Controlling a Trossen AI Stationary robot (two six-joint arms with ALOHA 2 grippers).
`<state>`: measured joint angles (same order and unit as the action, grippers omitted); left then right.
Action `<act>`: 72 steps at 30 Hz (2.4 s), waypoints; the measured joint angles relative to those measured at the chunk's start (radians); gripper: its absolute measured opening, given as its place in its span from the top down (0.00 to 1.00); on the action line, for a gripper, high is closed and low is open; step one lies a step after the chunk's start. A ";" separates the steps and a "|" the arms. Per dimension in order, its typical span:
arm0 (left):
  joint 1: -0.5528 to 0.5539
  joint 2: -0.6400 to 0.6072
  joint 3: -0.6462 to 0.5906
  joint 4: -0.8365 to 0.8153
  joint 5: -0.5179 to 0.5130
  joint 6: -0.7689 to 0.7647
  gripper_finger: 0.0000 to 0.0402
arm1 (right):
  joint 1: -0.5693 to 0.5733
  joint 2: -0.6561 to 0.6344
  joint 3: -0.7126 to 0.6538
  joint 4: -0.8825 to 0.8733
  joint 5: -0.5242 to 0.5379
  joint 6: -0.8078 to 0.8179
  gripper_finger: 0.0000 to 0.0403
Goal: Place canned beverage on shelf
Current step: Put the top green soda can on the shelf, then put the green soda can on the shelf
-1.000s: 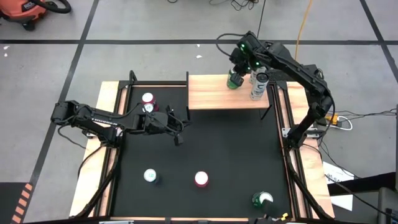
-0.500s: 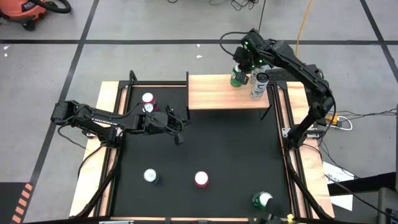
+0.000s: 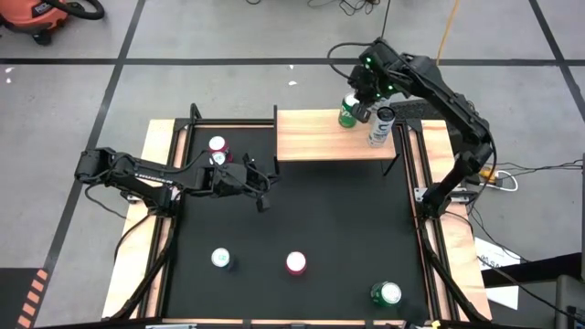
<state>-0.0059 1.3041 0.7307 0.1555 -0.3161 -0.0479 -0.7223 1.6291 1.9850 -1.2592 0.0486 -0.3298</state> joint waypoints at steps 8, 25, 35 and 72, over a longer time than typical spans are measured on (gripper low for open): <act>-0.001 0.000 0.000 -0.006 0.000 0.000 1.00 | 0.006 0.029 0.000 -0.028 -0.002 0.003 1.00; -0.001 0.000 0.000 -0.007 0.000 0.000 1.00 | 0.006 0.061 0.001 -0.067 0.007 -0.060 1.00; 0.000 0.000 0.000 -0.007 -0.001 0.001 1.00 | 0.007 0.055 0.000 -0.052 0.055 -0.083 1.00; -0.187 -0.079 0.001 0.068 -0.064 0.001 0.61 | 0.888 -0.184 -0.248 -0.089 0.158 0.775 0.63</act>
<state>-0.1930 1.2247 0.7319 0.2235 -0.3804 -0.0466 0.1659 1.4449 1.7374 -1.3479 0.2070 0.4456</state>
